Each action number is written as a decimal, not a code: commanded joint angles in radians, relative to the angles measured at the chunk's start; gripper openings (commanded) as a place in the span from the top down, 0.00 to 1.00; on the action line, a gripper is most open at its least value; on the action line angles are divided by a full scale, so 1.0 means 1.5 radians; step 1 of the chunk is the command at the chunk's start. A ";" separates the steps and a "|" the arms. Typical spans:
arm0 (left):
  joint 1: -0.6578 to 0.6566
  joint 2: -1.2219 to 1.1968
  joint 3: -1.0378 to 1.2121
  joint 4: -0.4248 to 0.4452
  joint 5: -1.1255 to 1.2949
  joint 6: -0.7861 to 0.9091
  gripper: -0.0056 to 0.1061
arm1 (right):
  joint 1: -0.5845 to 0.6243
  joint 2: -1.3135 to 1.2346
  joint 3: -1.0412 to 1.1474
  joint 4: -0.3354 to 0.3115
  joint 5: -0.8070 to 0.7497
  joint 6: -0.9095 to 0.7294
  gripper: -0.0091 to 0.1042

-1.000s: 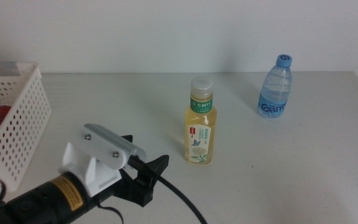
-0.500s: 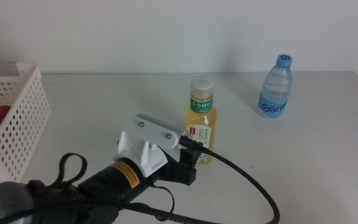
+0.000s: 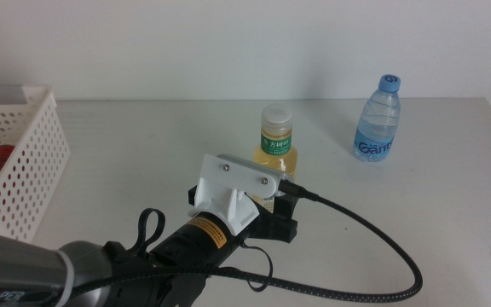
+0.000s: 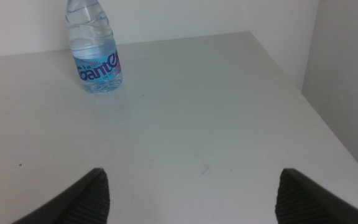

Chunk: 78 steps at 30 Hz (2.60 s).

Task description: Use arms to grab the bottles and put them into the dustbin to the left of the table.

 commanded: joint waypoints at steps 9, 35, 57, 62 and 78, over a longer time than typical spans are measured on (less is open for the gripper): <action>-0.003 0.024 -0.075 -0.013 -0.055 0.003 0.11 | -0.001 -0.014 -0.007 -0.008 -0.051 -0.003 0.10; 0.081 0.097 -0.166 0.128 -0.005 -0.062 0.11 | -0.001 -0.014 -0.007 -0.008 -0.051 -0.003 0.10; 0.090 0.154 -0.207 0.166 -0.079 -0.123 0.22 | -0.001 -0.014 -0.007 -0.008 -0.051 -0.003 0.10; 0.089 0.154 -0.207 0.171 -0.083 -0.123 0.52 | -0.001 -0.014 -0.007 -0.008 -0.051 -0.003 0.10; 0.113 -0.019 -0.234 0.246 0.367 -0.134 0.96 | -0.001 -0.014 -0.007 -0.008 -0.051 -0.003 0.10</action>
